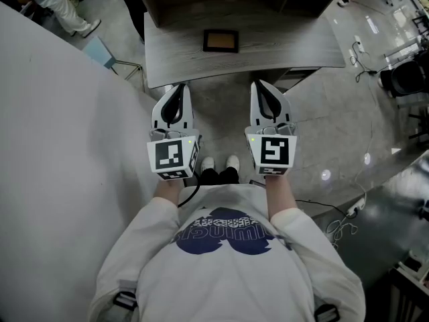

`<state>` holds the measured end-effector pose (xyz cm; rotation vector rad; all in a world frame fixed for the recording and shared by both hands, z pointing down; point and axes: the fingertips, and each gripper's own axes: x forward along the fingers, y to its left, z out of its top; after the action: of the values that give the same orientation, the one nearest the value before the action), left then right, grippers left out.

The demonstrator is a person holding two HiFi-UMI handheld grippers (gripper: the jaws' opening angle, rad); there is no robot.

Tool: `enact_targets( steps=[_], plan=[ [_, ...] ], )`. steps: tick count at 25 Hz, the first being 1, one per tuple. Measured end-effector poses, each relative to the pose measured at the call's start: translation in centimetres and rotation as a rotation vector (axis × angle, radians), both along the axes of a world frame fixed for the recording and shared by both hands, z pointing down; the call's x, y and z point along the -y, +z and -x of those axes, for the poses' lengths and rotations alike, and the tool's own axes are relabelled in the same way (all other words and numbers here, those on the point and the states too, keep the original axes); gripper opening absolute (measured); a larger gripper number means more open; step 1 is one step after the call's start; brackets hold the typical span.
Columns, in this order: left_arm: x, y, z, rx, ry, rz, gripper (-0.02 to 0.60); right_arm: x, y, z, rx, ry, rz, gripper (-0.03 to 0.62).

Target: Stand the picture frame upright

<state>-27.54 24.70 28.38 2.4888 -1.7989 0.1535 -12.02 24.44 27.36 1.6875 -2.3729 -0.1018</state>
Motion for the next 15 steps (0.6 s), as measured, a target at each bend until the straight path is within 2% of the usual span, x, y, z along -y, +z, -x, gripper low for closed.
enact_targets(
  steps=[6,7,8,9,11,15],
  plan=[
    [0.5,-1.2,-0.1,-0.037,0.008,0.007,0.011,0.3,-1.2,-1.3,0.141,-0.019,-0.014,-0.003],
    [0.6,-1.3,-0.1,-0.047,0.012,0.013,0.045,0.4,-1.2,-1.6,0.151,-0.023,-0.009,-0.003],
    [0.8,-1.4,-0.1,-0.055,0.014,0.019,0.100,0.6,-1.1,-1.8,0.161,-0.030,-0.002,0.071],
    [1.0,-1.4,0.0,-0.060,0.014,0.023,0.135,0.7,-1.1,-2.0,0.174,-0.036,0.005,0.175],
    [1.3,-1.4,-0.1,-0.059,0.012,0.033,0.184,1.0,-1.0,-2.8,0.192,-0.032,0.012,0.199],
    [1.6,-1.1,-0.6,-0.056,0.002,0.050,0.207,1.3,-0.8,-4.7,0.193,-0.018,0.015,0.218]
  ],
)
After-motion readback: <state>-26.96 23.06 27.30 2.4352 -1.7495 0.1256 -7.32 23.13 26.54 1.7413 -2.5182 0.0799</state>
